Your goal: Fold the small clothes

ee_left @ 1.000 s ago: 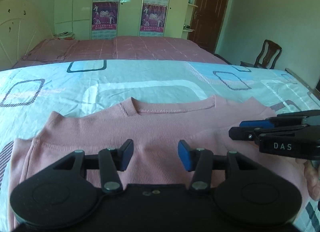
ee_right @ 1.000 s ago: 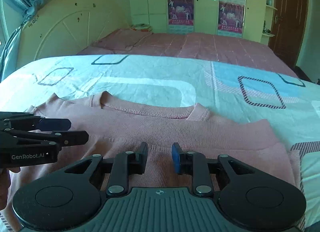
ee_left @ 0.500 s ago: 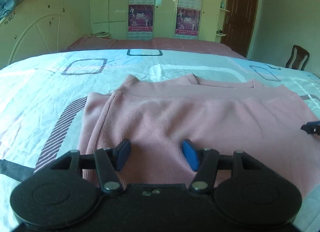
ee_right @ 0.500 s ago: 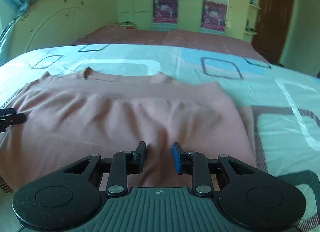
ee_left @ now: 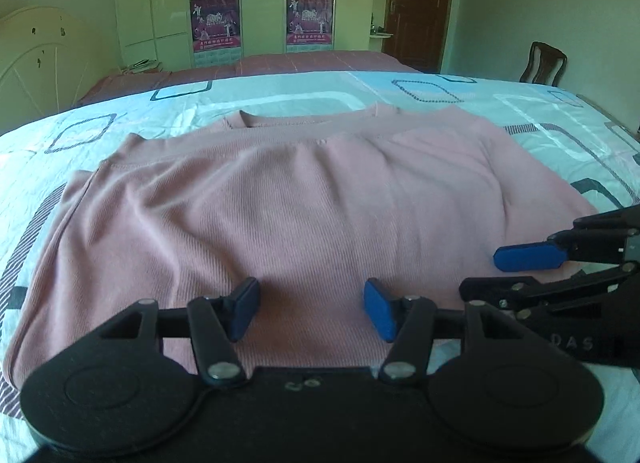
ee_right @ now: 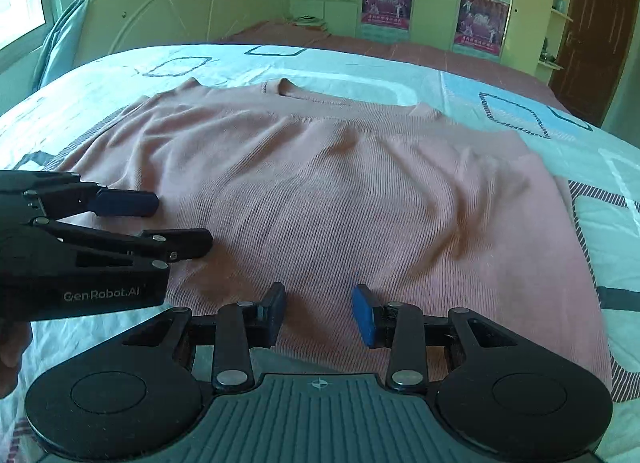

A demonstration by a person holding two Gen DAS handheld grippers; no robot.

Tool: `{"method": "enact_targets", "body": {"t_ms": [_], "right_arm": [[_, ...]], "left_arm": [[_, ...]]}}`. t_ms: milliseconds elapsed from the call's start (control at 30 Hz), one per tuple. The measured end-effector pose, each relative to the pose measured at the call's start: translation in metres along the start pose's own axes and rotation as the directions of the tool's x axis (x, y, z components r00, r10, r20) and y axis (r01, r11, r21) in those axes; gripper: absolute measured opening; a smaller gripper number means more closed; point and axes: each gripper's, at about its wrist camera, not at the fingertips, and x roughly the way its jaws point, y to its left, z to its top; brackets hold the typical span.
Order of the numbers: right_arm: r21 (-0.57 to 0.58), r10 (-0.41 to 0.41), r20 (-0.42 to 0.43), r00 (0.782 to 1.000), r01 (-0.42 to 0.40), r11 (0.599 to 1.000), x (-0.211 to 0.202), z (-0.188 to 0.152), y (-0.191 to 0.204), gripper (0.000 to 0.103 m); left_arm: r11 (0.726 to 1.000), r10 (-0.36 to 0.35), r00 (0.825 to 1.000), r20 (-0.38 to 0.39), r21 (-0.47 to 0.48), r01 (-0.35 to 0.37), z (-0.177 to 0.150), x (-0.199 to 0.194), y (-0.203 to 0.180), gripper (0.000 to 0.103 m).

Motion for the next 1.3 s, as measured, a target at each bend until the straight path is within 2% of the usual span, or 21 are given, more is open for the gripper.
{"method": "enact_targets", "body": {"t_ms": [233, 467, 533, 667, 733, 767, 833, 900, 967, 1033, 1300], "right_arm": [[0.096, -0.109, -0.011, 0.994, 0.11, 0.989, -0.027, -0.018, -0.055, 0.037], [0.184, -0.129, -0.05, 0.99, 0.136, 0.973, -0.045, -0.04, -0.099, 0.037], [0.179, -0.141, -0.036, 0.989, 0.145, 0.973, -0.052, -0.038, -0.1, 0.037], [0.19, -0.155, 0.059, 0.986, 0.141, 0.972, -0.069, -0.027, -0.1, 0.037], [0.2, -0.167, 0.067, 0.984, 0.151, 0.968, -0.068, -0.022, -0.104, 0.035], [0.208, -0.167, 0.061, 0.984, 0.151, 0.966, -0.066, -0.021, -0.107, 0.021], [0.217, -0.171, 0.029, 0.985, 0.161, 0.963, -0.06, -0.023, -0.112, 0.012], [0.22, -0.191, -0.025, 0.981, 0.192, 0.956, -0.05, -0.03, -0.118, 0.012], [0.232, -0.192, -0.057, 0.98, 0.2, 0.952, -0.044, -0.041, -0.123, 0.011], [0.247, -0.181, -0.027, 0.983, 0.182, 0.952, -0.046, -0.049, -0.126, 0.011], [0.244, -0.171, -0.036, 0.985, 0.174, 0.954, -0.047, -0.048, -0.129, 0.011]], "left_arm": [[0.997, 0.072, 0.997, -0.006, -0.031, -0.073, -0.01, -0.018, 0.033, 0.057], [0.991, 0.126, 0.992, -0.013, -0.04, -0.126, -0.02, -0.028, 0.057, 0.057], [0.989, 0.141, 0.99, 0.006, -0.056, -0.14, -0.021, -0.036, 0.065, 0.057], [0.979, 0.167, 0.984, 0.058, -0.128, -0.158, -0.021, -0.054, 0.089, 0.057], [0.972, 0.186, 0.982, 0.04, -0.155, -0.178, -0.021, -0.054, 0.1, 0.057], [0.968, 0.19, 0.981, 0.03, -0.172, -0.182, -0.022, -0.054, 0.105, 0.056], [0.963, 0.181, 0.983, 0.008, -0.203, -0.175, -0.025, -0.051, 0.113, 0.056], [0.959, 0.18, 0.983, -0.026, -0.22, -0.181, -0.03, -0.046, 0.119, 0.056], [0.958, 0.189, 0.982, -0.022, -0.214, -0.189, -0.037, -0.046, 0.121, 0.057], [0.959, 0.199, 0.98, -0.023, -0.201, -0.2, -0.038, -0.046, 0.118, 0.057], [0.959, 0.219, 0.975, -0.039, -0.177, -0.222, -0.037, -0.042, 0.114, 0.057]]}}
